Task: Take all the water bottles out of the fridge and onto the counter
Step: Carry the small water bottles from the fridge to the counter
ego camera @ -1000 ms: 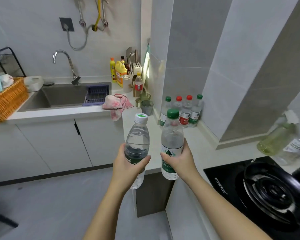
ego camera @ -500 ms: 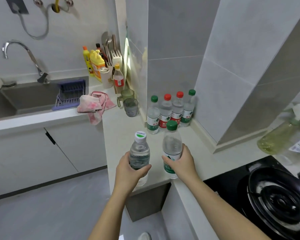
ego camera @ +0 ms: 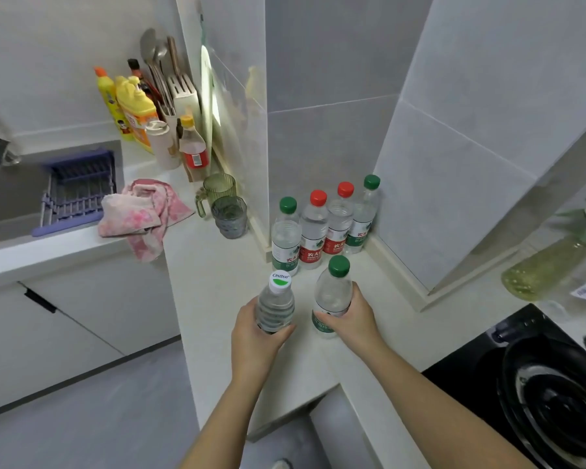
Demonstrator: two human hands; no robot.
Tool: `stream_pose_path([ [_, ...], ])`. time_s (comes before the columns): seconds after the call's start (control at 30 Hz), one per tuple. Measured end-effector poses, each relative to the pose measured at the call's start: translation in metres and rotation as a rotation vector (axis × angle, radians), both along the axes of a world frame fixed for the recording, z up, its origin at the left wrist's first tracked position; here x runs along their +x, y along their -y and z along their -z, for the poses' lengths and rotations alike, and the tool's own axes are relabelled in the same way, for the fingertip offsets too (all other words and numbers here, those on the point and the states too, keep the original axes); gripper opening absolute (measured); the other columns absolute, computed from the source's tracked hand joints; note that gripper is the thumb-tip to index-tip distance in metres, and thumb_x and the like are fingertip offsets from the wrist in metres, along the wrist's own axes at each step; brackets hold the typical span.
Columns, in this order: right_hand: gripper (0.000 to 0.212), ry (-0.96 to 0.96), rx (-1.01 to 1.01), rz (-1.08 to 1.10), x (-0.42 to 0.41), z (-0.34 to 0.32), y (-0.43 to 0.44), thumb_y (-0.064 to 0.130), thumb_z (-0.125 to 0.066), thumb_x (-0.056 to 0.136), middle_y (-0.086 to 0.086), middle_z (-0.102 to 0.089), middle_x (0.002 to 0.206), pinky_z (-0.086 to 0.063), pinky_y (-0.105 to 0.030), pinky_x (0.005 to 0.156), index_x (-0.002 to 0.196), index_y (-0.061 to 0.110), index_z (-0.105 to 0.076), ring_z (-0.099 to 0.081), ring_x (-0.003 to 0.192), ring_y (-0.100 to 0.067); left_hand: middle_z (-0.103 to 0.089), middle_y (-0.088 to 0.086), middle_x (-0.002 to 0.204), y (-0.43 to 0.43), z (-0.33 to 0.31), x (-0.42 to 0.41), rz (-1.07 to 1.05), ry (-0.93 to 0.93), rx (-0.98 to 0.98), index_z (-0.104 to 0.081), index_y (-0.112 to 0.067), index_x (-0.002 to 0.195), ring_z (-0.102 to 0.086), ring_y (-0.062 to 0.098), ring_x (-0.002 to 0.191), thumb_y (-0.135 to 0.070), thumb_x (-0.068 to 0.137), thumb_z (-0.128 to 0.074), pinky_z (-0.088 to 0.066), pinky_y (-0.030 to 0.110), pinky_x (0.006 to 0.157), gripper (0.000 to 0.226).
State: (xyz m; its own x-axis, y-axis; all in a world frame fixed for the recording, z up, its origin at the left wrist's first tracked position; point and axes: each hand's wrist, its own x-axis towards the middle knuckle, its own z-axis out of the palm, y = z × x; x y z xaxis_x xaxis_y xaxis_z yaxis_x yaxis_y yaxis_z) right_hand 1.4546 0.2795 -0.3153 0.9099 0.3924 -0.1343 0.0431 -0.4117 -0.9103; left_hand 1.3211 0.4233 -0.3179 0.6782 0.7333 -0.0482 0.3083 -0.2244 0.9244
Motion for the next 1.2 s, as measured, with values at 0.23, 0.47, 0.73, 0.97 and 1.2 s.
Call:
stream_pose_path([
  [0.23,0.061,-0.034,0.091,-0.034,0.001,0.015,0.005,0.031,-0.085,0.056,0.015,-0.067,0.105,-0.053,-0.021,0.083,0.109,0.033,-0.056,-0.065,0.099,-0.004,-0.058,-0.021,0.108,-0.005,0.017,-0.006,0.037,-0.028,0.015,-0.051,-0.038,0.116,-0.056,-0.009,0.100,-0.031,0.065,-0.087,-0.042,0.010,0.076,0.062],
  [0.47,0.055,0.024,-0.031,0.011,-0.003,0.042,0.014,0.027,-0.088,0.066,0.001,-0.060,0.110,-0.053,-0.030,0.084,0.111,0.022,-0.056,-0.062,0.101,-0.014,-0.061,-0.014,0.101,-0.006,0.039,-0.005,0.078,-0.121,0.036,-0.051,-0.044,0.099,-0.060,0.008,0.096,-0.022,0.068,-0.087,-0.047,0.023,0.075,0.052],
  [0.73,0.047,0.062,-0.054,0.055,0.025,0.049,0.016,0.026,-0.079,0.079,0.010,-0.064,0.110,-0.048,-0.023,0.079,0.120,0.025,-0.055,-0.062,0.101,-0.008,-0.062,-0.005,0.104,0.015,0.032,0.061,0.174,-0.177,0.089,-0.058,-0.021,0.113,-0.058,0.012,0.094,-0.030,0.069,-0.085,-0.043,0.024,0.074,0.052],
  [0.97,0.047,0.147,-0.169,0.116,0.079,0.045,0.027,0.023,-0.077,0.083,0.000,-0.058,0.112,-0.051,-0.037,0.082,0.124,0.016,-0.054,-0.060,0.094,-0.017,-0.055,0.004,0.123,0.024,0.025,0.130,0.299,-0.285,0.161,-0.049,-0.015,0.125,-0.057,0.022,0.109,-0.025,0.079,-0.078,-0.043,0.026,0.082,0.055],
  [1.2,0.023,0.147,-0.225,0.233,0.118,0.042,0.026,0.021,-0.076,0.084,0.005,-0.058,0.067,-0.048,-0.034,0.063,0.097,0.013,-0.058,-0.060,0.066,-0.020,-0.047,0.010,0.130,0.035,0.018,0.182,0.363,-0.535,0.301,-0.045,-0.005,0.125,-0.060,0.029,0.107,-0.042,0.088,-0.067,-0.046,0.033,0.080,0.057],
])
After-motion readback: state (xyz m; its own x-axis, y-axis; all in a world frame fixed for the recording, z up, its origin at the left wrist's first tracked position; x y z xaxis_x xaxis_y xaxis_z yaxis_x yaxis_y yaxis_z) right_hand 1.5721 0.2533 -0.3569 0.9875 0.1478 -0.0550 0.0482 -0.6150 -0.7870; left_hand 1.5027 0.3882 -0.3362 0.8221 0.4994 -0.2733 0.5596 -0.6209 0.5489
